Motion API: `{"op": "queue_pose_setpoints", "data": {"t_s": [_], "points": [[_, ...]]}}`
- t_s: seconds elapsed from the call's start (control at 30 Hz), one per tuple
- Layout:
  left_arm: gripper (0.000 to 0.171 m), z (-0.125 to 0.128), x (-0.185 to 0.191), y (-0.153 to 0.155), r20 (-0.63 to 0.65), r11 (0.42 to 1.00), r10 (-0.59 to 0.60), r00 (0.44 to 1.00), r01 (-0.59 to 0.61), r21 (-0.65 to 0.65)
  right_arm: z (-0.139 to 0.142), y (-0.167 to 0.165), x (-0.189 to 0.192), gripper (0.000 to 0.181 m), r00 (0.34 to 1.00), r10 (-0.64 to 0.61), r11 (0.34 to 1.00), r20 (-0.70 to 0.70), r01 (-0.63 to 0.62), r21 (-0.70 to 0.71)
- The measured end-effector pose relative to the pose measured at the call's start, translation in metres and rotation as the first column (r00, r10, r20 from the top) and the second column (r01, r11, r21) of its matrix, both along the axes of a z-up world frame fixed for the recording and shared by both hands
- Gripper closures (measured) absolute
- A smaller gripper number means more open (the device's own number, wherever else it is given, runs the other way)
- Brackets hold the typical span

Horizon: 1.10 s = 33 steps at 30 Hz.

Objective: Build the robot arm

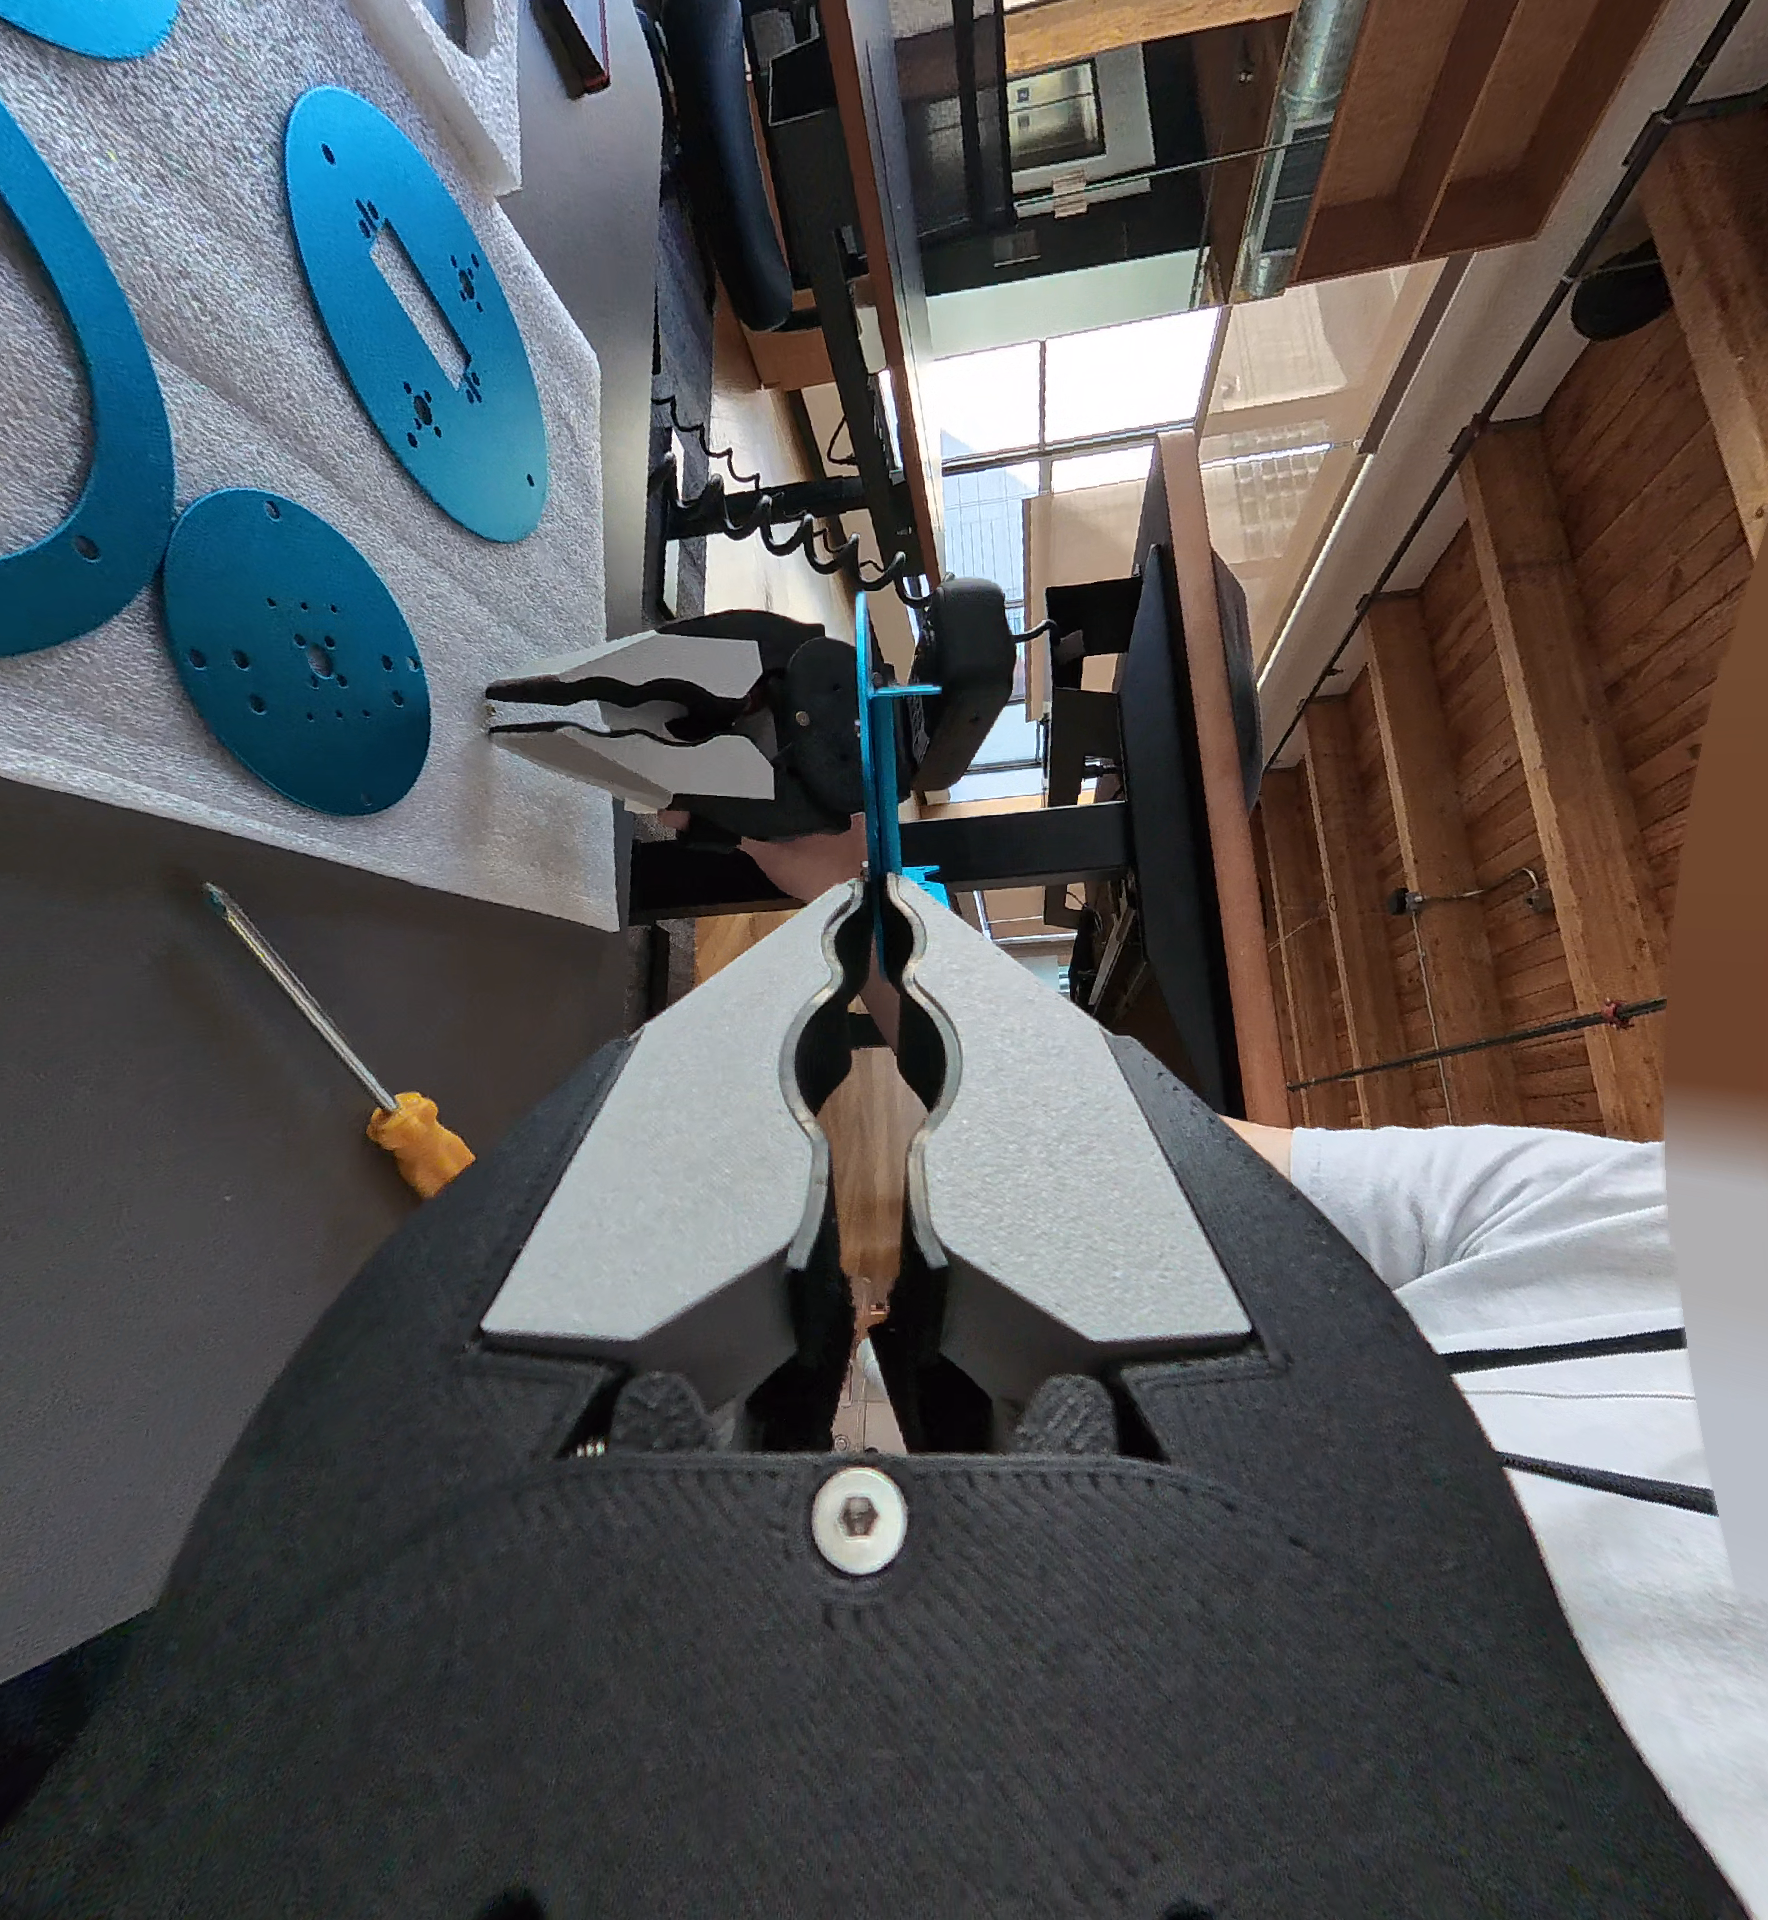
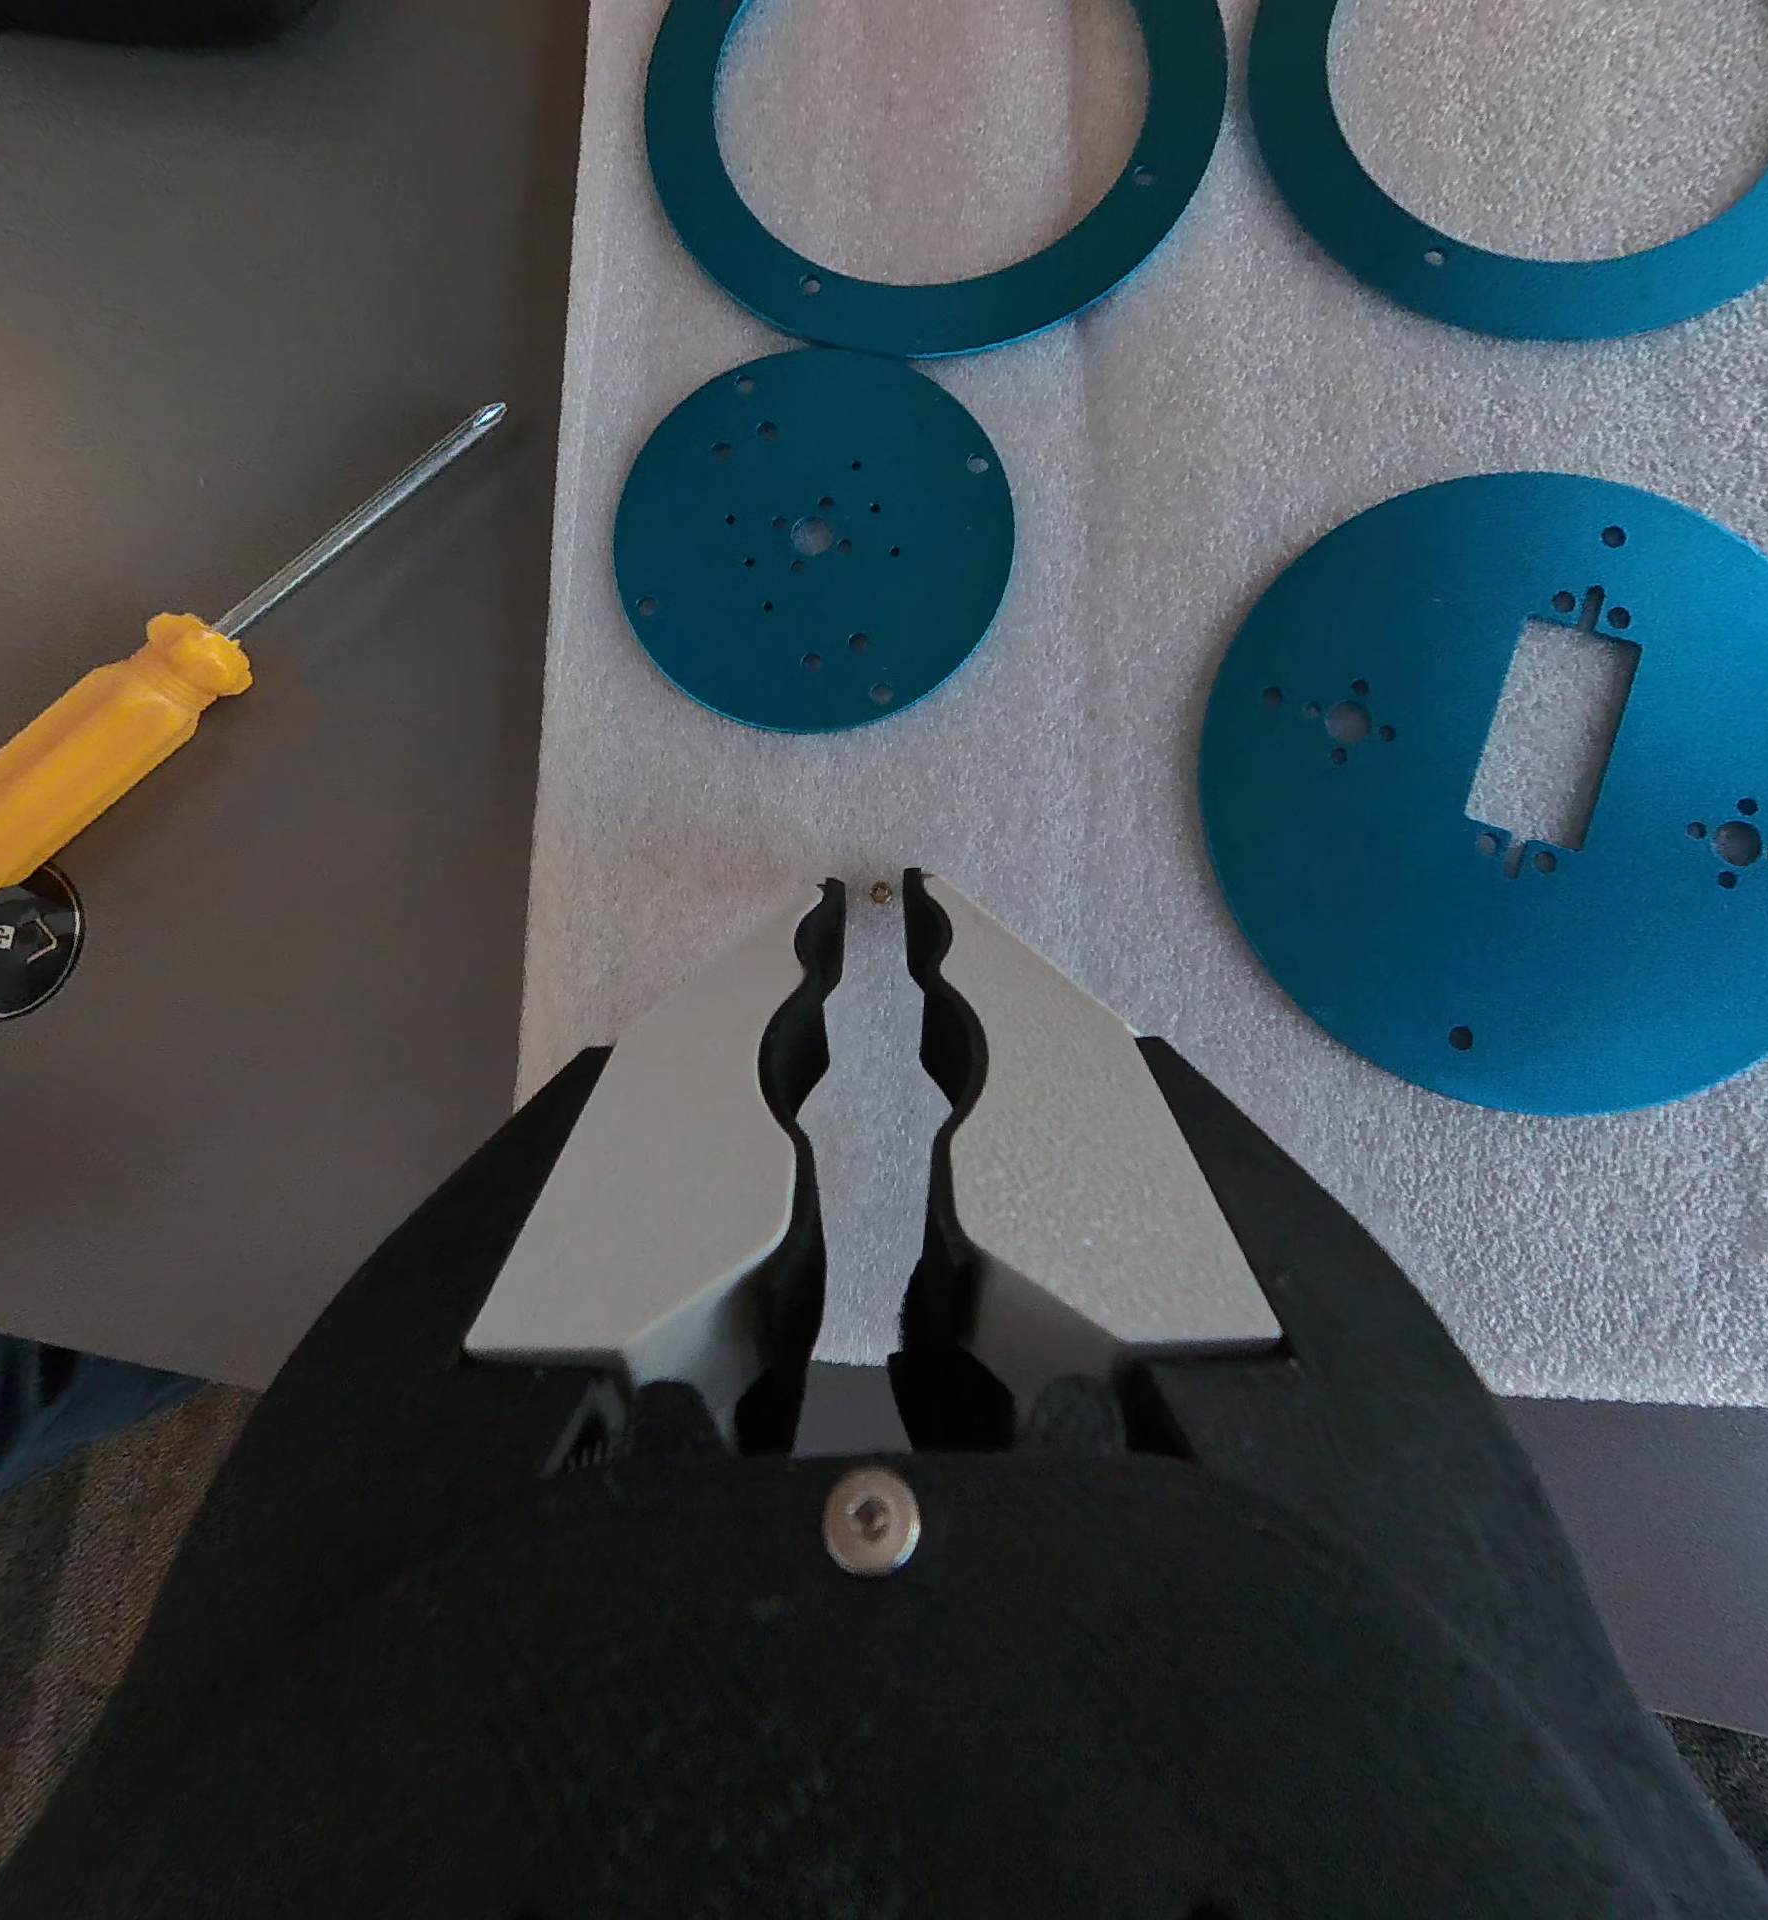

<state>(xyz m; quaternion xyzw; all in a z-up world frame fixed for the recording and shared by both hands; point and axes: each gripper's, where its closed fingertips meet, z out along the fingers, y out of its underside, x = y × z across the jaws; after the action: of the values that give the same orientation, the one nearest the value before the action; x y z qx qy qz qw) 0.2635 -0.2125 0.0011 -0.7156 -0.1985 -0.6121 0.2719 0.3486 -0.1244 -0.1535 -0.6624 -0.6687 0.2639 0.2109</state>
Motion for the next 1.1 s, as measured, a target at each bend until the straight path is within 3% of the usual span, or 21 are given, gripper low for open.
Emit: {"op": "queue_pose_setpoints", "data": {"t_s": [0.33,0.5,0.67,0.83,0.97,1.1], "points": [[0.171,0.006,-0.002,-0.007,-0.006,1.0,-0.012,1.0,0.012,0.012,0.005,-0.001,0.002,0.179,0.998,-0.054,0.998,-0.011,0.054,-0.042],[0.171,0.027,-0.001,-0.004,-0.016,0.999,-0.036,0.999,0.036,0.016,0.053,-0.01,0.005,0.179,0.995,-0.076,0.997,-0.066,0.075,-0.019],[0.171,0.084,0.011,0.008,-0.042,0.991,-0.121,0.992,0.124,0.051,0.161,-0.018,0.014,0.178,0.975,-0.144,0.987,-0.168,0.154,0.053],[0.171,0.173,0.047,0.029,-0.094,0.95,-0.267,0.959,0.278,0.141,0.298,-0.026,0.06,0.178,0.921,-0.264,0.925,-0.287,0.326,0.193],[0.171,0.252,0.112,0.037,-0.141,0.873,-0.411,0.901,0.434,0.222,0.404,-0.049,0.132,0.178,0.838,-0.379,0.827,-0.393,0.497,0.262],[0.171,0.318,0.216,0.025,-0.187,0.74,-0.575,0.796,0.604,0.295,0.476,-0.093,0.242,0.178,0.738,-0.504,0.683,-0.449,0.659,0.315]]}}
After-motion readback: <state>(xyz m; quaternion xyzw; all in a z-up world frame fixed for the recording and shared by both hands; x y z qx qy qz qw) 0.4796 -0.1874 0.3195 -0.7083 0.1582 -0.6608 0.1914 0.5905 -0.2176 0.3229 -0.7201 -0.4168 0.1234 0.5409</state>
